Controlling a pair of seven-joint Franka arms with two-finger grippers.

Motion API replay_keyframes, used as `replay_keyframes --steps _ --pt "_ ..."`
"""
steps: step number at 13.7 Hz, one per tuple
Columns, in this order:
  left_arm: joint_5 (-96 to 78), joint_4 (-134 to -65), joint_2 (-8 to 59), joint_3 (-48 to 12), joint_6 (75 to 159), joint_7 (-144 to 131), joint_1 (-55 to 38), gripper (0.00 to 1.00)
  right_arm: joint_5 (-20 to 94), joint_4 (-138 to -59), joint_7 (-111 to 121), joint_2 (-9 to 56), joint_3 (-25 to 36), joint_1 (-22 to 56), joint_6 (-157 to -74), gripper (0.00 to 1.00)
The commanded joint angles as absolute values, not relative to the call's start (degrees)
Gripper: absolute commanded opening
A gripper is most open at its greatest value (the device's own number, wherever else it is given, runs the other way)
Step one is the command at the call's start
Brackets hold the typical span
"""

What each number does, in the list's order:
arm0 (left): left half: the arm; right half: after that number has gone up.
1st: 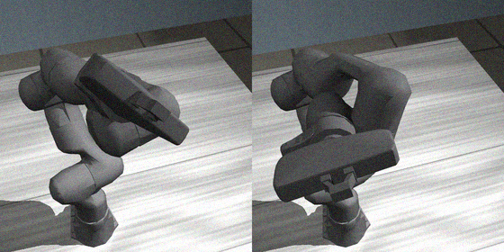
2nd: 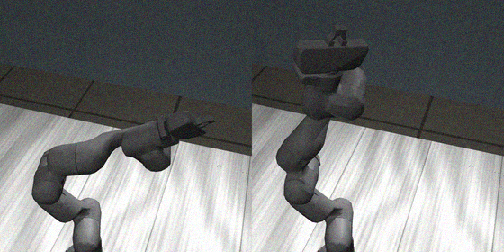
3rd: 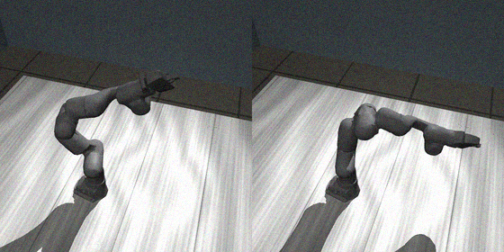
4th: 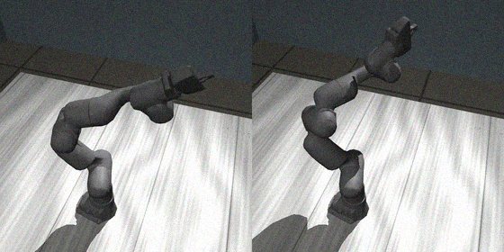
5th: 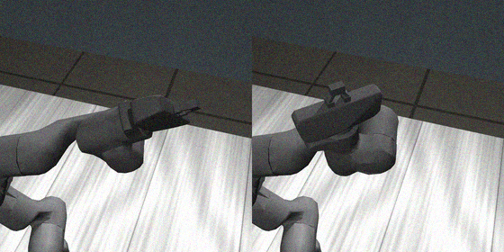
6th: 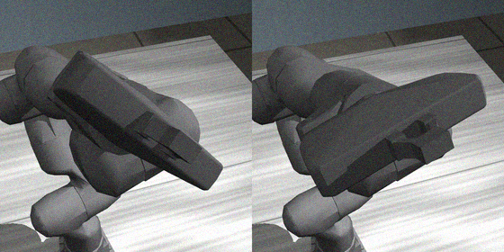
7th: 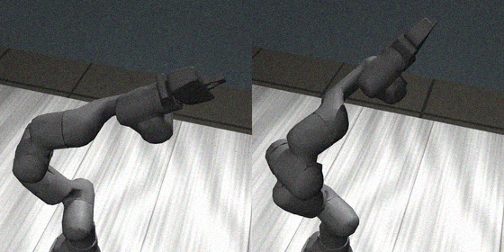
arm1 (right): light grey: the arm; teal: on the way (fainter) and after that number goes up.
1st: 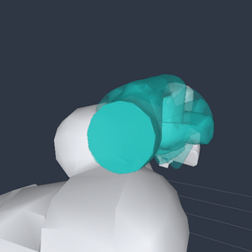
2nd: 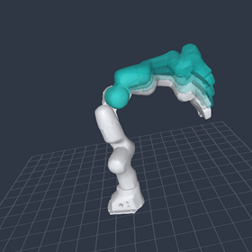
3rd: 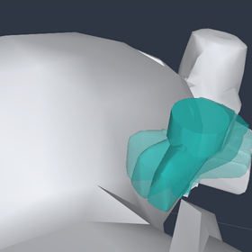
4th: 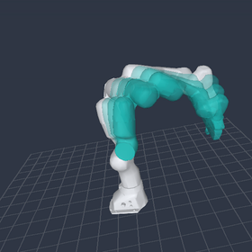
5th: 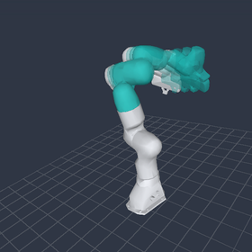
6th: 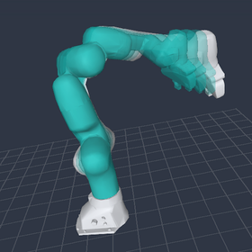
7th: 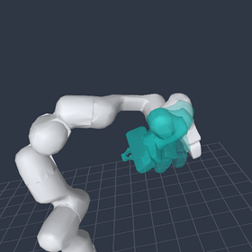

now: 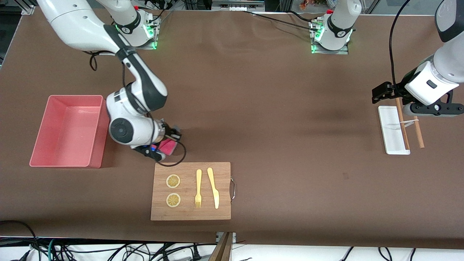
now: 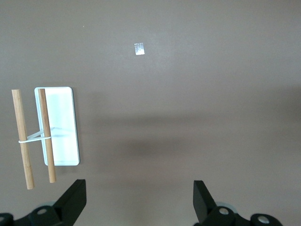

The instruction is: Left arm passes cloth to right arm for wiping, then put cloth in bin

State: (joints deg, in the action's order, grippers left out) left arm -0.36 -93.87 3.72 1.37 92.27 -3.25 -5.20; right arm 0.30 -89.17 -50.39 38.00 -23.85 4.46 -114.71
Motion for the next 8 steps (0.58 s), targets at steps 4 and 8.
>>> replay_keyframes --steps 4,8 --pt "0.79 -91.85 4.39 1.32 90.62 -3.96 -5.27 1.0 4.03 -89.83 -62.23 38.58 -28.65 5.71 -122.96 0.0" --pt "0.79 -91.85 4.39 1.41 90.7 -3.69 -5.19 1.0 3.6 -90.09 -51.37 37.88 -26.73 1.68 -116.83 0.0"
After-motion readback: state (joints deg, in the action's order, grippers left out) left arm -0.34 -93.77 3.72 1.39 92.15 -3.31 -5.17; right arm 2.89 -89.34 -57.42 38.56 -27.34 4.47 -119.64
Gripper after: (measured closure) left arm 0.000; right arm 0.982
